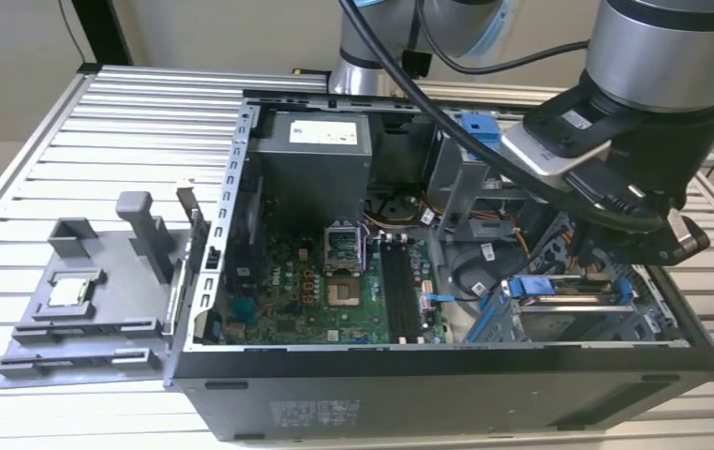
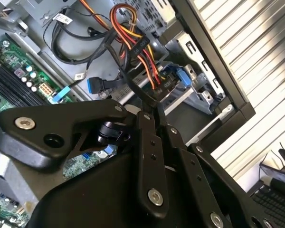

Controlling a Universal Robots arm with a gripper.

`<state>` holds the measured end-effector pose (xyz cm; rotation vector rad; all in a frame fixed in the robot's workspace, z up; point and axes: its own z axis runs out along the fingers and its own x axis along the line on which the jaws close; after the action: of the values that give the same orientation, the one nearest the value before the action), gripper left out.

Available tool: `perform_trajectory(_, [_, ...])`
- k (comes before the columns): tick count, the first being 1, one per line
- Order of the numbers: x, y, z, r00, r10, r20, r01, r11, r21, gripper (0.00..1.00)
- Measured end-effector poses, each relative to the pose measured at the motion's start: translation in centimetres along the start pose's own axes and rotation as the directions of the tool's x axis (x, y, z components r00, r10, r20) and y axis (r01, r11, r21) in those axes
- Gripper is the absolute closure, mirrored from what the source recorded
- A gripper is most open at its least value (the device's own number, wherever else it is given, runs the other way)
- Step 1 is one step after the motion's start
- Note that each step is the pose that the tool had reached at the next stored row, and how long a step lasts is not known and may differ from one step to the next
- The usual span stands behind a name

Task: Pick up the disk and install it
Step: 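Insert the second disk wire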

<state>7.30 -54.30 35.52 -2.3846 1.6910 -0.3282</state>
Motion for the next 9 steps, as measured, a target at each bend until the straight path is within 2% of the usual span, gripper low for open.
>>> perform_trajectory(1, [-0.01,0.00,0.00,1.0000,0.009,0.0008,-0.009,1.0000,0.0006,1.00])
perform_trajectory(5, [0.01,0.02,0.01,0.9982,0.059,-0.0054,-0.059,0.9982,0.0003,1.00])
perform_trajectory(9, [0.01,0.03,0.03,0.9927,0.119,-0.0221,-0.119,0.9929,-0.0026,1.00])
